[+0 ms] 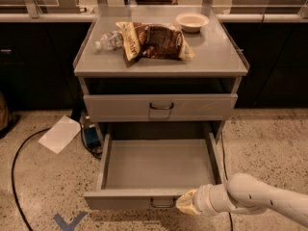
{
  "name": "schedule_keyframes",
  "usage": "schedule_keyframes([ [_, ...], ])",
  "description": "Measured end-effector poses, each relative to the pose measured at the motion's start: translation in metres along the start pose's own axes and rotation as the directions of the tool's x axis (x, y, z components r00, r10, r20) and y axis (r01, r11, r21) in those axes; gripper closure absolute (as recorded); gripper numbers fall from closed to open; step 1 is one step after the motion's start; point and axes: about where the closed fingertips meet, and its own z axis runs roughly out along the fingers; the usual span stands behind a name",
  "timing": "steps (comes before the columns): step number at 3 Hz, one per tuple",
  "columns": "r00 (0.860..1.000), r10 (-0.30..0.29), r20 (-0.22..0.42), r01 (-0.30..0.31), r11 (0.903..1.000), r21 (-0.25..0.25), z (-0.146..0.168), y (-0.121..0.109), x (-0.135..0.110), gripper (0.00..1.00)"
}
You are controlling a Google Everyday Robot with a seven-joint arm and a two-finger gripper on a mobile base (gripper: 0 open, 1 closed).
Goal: Close middle drawer
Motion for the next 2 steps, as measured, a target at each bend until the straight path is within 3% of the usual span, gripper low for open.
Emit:
schedule_keyframes([
  [1, 1.000, 0.000, 0.000, 0.000, 1.0000, 0.000, 0.000, 0.000, 0.000, 1.00],
  [2, 1.000, 0.008, 0.004, -0.008, 1.0000, -0.002, 0.003, 0.019, -0.001, 1.00],
])
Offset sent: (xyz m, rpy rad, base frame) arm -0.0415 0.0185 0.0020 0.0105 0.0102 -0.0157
